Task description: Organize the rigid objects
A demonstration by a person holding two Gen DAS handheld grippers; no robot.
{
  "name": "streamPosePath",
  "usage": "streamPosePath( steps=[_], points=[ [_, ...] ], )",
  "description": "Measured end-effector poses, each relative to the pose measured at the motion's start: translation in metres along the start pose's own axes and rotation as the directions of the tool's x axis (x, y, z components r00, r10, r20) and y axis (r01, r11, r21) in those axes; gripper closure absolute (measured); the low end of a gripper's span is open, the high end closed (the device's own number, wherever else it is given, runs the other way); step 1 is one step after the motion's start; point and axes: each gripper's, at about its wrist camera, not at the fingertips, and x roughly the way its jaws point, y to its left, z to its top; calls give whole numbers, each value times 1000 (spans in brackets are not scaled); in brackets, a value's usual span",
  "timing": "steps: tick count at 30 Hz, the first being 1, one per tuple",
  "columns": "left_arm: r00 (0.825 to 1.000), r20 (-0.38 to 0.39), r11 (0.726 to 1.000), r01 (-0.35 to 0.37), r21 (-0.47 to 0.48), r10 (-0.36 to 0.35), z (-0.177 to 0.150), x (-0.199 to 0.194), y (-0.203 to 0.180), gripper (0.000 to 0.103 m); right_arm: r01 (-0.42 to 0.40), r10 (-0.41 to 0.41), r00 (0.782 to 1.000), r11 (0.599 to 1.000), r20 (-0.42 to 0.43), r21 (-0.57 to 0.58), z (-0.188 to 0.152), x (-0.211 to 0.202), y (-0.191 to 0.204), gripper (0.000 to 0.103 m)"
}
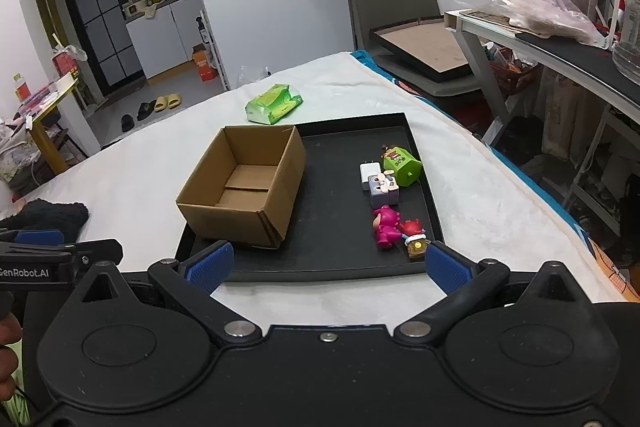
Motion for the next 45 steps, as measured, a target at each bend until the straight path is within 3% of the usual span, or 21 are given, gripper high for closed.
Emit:
streamPosePath(
  steps=[45],
  points=[
    [1000,-9,1000,2,21,-2,3,-6,-8,0,31,-32,999,999,-14,-17,1,-4,4,0]
  ],
)
